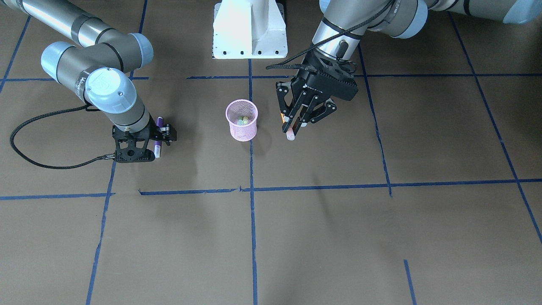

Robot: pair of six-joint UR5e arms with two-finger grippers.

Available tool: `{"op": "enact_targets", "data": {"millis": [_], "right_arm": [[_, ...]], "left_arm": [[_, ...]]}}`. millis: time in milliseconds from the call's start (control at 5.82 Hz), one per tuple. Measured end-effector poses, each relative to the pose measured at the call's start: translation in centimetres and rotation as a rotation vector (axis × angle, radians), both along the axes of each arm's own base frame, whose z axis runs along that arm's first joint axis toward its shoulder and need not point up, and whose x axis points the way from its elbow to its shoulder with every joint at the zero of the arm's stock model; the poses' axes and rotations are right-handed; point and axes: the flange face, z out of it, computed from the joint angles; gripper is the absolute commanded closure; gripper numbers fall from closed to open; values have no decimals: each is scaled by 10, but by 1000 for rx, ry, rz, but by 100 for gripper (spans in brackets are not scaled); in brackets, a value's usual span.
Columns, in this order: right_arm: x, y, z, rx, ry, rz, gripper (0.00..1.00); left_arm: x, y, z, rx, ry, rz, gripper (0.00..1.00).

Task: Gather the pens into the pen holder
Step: 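Lift the orange highlighter with the left gripper while the right descends to the purple marker, then lower the orange highlighter into the cup with the left gripper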

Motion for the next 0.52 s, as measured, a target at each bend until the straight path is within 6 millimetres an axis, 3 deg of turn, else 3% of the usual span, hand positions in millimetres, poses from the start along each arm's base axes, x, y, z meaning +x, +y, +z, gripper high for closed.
{"op": "enact_targets", "data": {"millis": [515], "right_arm": [[-10,2,16,3,-5,-12,0]], "left_arm": [[30,37,-15,87,189,-103,100]]}}
